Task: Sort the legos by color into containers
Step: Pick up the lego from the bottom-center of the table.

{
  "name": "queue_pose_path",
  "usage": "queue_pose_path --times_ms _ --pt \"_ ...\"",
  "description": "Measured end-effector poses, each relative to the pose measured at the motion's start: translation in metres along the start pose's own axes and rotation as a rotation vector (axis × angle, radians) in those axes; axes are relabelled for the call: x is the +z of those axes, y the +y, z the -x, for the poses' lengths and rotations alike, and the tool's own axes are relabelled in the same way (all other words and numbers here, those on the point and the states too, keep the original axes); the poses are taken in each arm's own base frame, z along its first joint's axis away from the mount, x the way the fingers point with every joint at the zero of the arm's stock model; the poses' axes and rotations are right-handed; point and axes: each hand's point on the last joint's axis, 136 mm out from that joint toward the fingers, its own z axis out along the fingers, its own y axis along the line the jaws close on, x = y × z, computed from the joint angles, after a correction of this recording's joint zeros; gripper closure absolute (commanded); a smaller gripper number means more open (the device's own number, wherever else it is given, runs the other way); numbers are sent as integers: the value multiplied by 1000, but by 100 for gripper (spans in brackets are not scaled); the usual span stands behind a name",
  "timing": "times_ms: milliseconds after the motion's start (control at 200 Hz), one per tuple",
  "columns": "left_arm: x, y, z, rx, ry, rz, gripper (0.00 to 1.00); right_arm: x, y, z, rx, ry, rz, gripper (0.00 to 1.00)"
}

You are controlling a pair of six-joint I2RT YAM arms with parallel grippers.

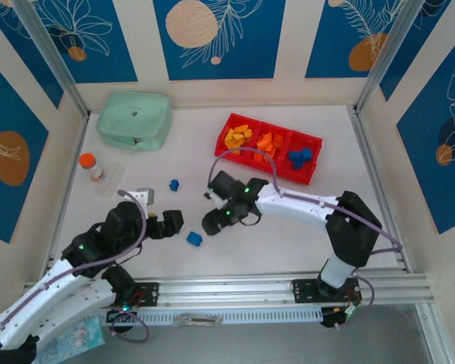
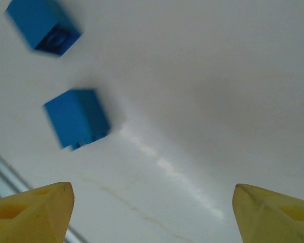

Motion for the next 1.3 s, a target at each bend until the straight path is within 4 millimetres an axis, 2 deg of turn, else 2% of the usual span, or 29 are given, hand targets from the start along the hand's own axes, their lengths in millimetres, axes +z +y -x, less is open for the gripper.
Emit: queue_pose_path --times_ms 165,425,600,740,940,1130,1300 --pt "-5 11 -12 -19 26 26 1 17 30 -10 -84 29 57 18" --pt "-16 21 -15 -46 7 40 1 52 54 -24 -147 104 62 18" --pt "-17 25 -16 -51 6 55 1 66 63 -14 -173 106 38 22" --pt "-17 27 -16 -50 2 65 1 68 62 -3 -177 90 -1 26" --pt "-17 27 -15 -51 -1 64 1 72 55 4 -173 93 -61 35" --pt "-18 26 -15 -52 -8 58 1 82 50 0 -172 123 -88 43" --pt "-18 26 -15 -53 -11 55 1 82 49 -2 -165 134 -92 51"
